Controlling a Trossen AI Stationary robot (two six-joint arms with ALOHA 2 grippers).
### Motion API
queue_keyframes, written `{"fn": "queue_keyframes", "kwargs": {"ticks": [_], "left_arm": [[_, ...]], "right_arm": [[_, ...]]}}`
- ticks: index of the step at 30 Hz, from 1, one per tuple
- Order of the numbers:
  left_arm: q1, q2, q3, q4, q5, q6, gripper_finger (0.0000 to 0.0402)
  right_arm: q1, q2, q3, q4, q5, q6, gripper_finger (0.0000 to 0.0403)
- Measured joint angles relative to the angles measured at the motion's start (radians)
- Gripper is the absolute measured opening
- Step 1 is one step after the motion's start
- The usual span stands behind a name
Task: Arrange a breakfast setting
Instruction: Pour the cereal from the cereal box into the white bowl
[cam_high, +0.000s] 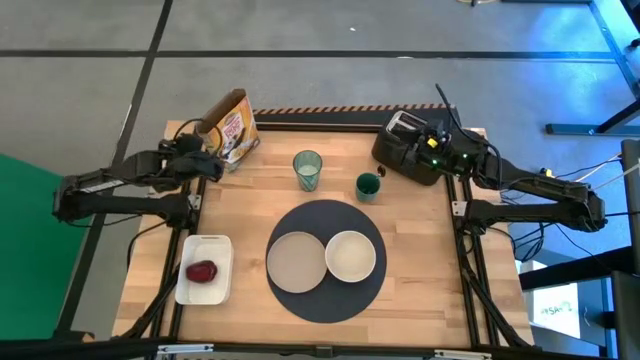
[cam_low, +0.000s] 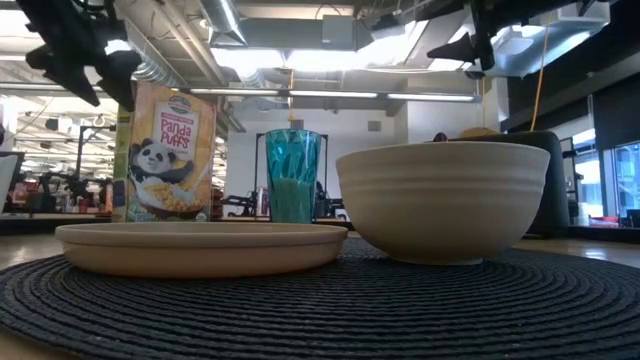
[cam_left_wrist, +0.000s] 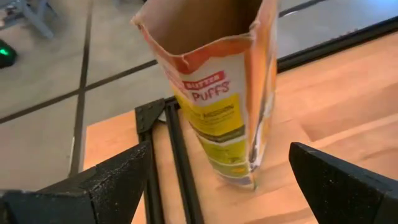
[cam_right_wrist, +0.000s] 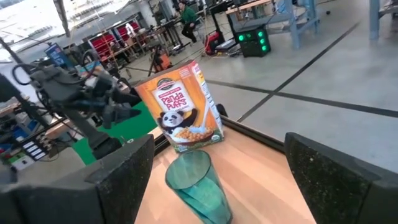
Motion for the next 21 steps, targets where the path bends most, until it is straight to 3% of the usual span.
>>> {"fn": "queue_keyframes", "kwargs": {"ticks": [6,13,21], "left_arm": [[0.148,0.001,-0.054,0.239,0.148,0.264,0.0374],[0.345,0.020,-0.071,0.263,0.215,0.268,0.0374],[0.511,0.053,-0.071,0.485,0.417,0.474,0.0350]], "right_arm": [[0.001,0.000,0.000,0.000,-0.025,0.000,0.0349],[0.001,0.000,0.000,0.000,-0.065,0.010,0.0349],[0.001,0.000,0.000,0.000,-0.068,0.001,0.0349]]}}
